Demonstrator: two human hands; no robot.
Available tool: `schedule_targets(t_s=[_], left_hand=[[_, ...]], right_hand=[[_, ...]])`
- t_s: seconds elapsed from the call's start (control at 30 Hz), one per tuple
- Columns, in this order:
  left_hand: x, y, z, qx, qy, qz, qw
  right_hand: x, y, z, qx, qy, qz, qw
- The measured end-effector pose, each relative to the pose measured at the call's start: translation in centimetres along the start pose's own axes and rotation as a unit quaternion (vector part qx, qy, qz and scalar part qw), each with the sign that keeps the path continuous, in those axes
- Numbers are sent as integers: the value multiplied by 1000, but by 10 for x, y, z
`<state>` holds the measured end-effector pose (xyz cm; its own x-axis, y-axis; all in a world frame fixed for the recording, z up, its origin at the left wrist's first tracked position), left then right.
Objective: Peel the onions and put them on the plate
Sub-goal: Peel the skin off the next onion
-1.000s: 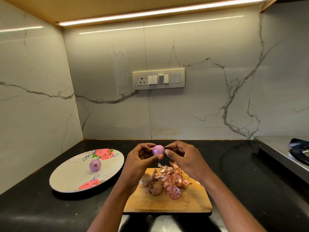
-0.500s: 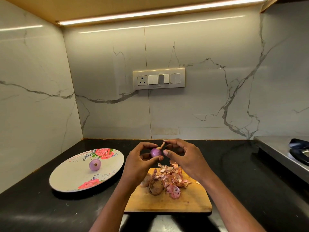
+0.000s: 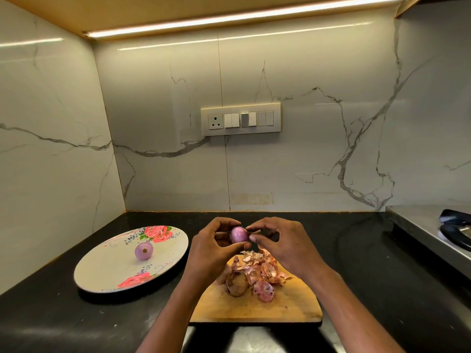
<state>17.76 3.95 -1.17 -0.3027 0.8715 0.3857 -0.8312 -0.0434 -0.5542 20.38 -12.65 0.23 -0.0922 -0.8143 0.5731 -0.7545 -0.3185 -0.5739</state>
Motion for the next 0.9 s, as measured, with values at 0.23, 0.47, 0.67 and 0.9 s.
schedule_targets(t_s=[0.23,0.47,0.67,0.9], left_hand=[[-1,1,3,21,30,0,999],[-4,3,3,40,83,-10,996],[-6,4,7,14,96,-18,995],[-3,3,5,5,89,-5,996]], right_hand=[[8,1,-5,27,66,50,996],[10,2,-6,-1,98,64,993],[7,-1,1,-48,77,49,995],[-1,-1,11,-106,-96,7,990]])
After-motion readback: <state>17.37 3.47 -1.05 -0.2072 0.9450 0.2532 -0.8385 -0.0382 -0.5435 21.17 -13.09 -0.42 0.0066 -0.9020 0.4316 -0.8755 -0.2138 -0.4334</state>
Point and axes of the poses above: each hand's wrist, its own y-axis away from the middle knuckle, its own x-axis out of the back of the hand, z = x × y, the point moved 9 cm from there along -y, towards the middle knuckle, and after that the axes turned 4 degrees about -x, right-handed, at the moved point
